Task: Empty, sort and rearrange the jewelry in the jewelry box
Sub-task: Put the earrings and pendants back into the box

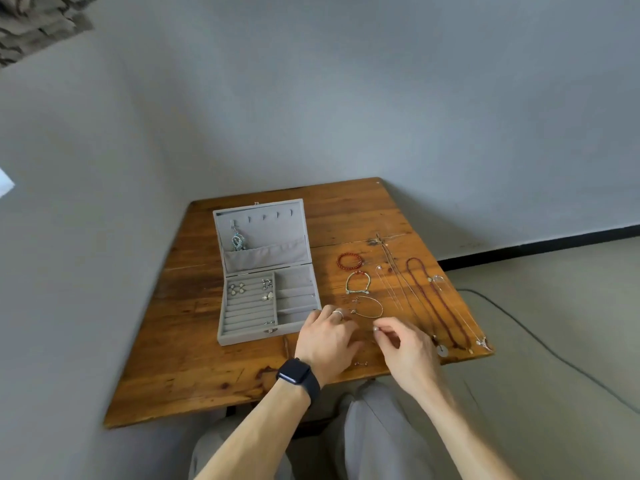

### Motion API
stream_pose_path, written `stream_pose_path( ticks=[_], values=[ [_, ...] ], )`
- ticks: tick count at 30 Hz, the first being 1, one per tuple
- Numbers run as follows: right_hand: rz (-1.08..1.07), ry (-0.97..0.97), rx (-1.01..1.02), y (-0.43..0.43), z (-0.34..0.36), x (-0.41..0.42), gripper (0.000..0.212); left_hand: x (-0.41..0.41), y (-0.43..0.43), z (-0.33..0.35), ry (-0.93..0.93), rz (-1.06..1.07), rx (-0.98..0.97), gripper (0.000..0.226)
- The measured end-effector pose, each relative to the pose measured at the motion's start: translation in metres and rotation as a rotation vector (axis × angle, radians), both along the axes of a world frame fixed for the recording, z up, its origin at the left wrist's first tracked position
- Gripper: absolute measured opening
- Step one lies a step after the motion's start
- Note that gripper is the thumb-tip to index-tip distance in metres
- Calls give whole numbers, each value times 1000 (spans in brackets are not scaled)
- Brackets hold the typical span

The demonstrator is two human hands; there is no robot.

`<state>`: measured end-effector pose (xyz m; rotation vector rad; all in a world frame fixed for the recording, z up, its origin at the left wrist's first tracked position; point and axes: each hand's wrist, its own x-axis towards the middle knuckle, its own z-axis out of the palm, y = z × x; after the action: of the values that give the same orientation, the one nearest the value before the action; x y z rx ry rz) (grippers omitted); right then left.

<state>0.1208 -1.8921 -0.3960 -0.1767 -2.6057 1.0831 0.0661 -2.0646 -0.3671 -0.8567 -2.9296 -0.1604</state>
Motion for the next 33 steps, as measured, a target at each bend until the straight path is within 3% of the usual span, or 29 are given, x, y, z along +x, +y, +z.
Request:
stream_pose_path(
  ticks=[5,10,18,33],
  values=[
    [-113,37,-163,11,-4,31,16,-2,-1,-2,23,-21,-65,36],
    [-130,23,-253,9,-15,55,16,-9,-1,6,6,-2,1,32],
    [-130,-2,-296,2,-21,63,18,-9,2,13,-152,-83,-32,24],
    [-132,-7,-294,2,-17,71,18,-8,6,14,-220,-124,-21,21]
  ],
)
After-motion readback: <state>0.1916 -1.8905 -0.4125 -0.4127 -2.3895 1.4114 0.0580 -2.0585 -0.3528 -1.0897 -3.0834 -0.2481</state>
